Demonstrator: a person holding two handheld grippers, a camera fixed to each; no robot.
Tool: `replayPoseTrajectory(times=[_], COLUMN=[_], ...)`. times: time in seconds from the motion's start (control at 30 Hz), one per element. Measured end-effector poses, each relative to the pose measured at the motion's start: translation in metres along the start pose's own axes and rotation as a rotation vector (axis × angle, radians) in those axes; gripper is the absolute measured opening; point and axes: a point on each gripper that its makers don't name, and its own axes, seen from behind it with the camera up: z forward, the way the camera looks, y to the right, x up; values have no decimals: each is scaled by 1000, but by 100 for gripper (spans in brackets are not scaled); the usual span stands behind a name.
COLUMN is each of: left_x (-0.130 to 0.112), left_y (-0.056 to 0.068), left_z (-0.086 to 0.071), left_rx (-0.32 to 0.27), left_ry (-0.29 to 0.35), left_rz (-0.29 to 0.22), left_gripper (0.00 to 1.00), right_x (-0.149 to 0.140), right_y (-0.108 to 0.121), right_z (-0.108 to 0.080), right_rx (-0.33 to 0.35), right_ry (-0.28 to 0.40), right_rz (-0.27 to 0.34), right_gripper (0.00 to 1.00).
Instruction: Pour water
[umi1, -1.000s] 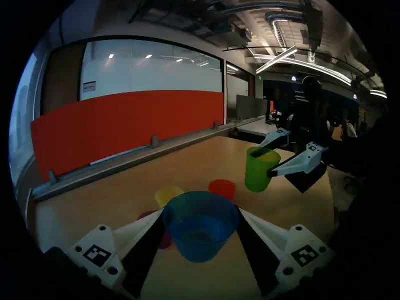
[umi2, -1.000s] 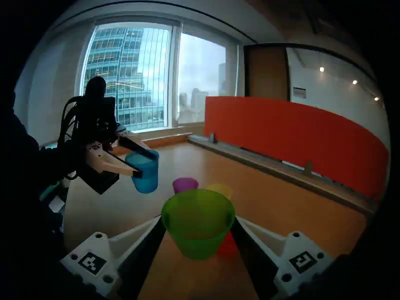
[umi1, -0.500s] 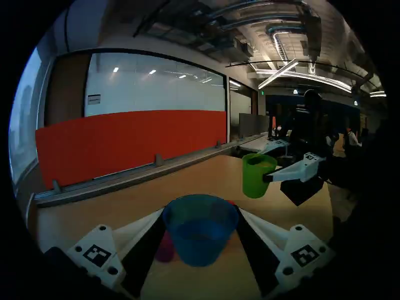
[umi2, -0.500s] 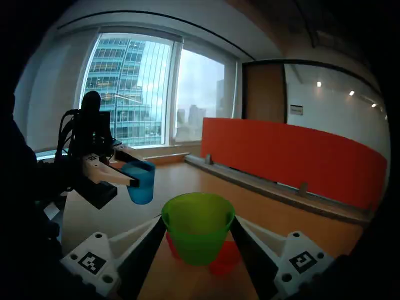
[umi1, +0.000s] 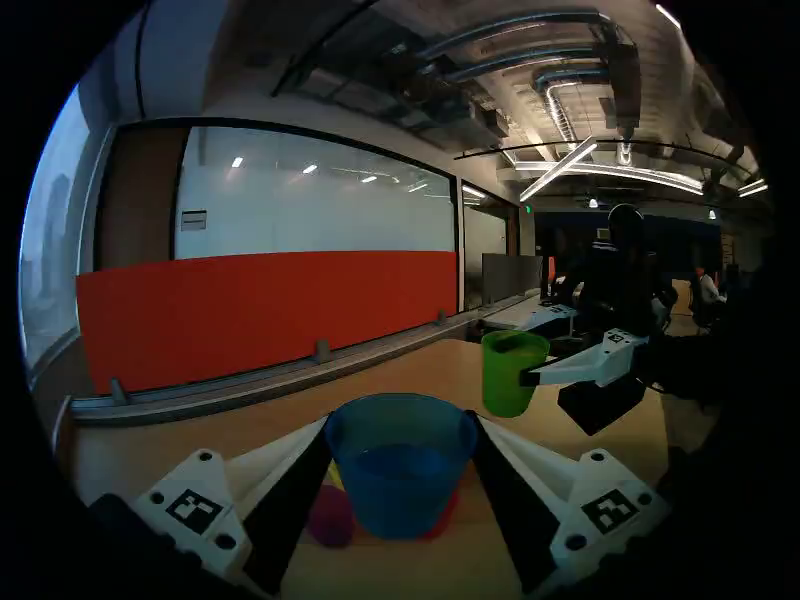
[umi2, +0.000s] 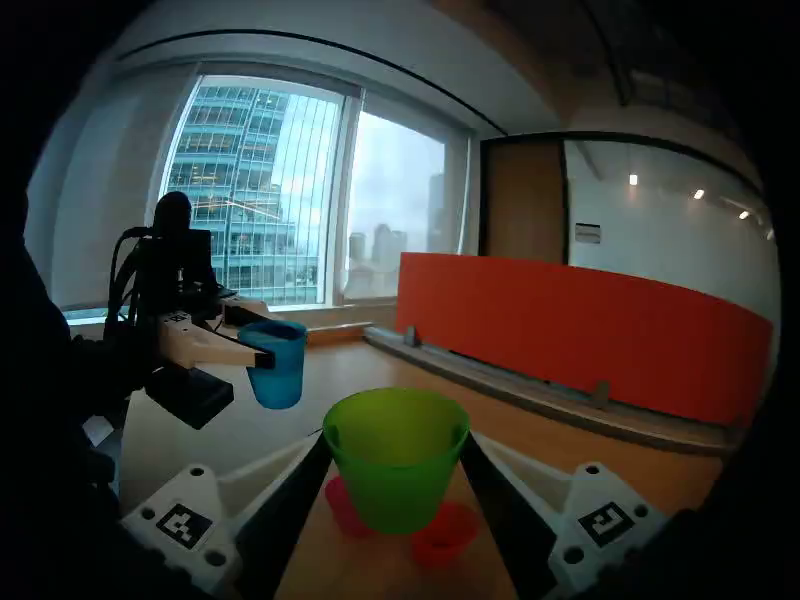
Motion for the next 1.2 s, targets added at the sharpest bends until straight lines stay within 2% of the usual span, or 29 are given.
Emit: replayPoseTrajectory(times=[0.5,0.7,0.9,1.2], left_x=[5,11,26,48], left_y=[-1,-4,-9,-4], left_z=[3,3,2,5], left_rx=[3,24,53,75], left_ry=[3,15,36,40], left_rz=[31,64,122,265], left_gripper=[90,89,89,89], right_x=[0,2,3,1], right_y=[0,-4,-11,-23], right_z=[1,2,3,7], right_rx=[6,23,42,70], right_ry=[2,12,19,24], right_rz=[3,21,28,31], right_gripper=[92,92,91,91])
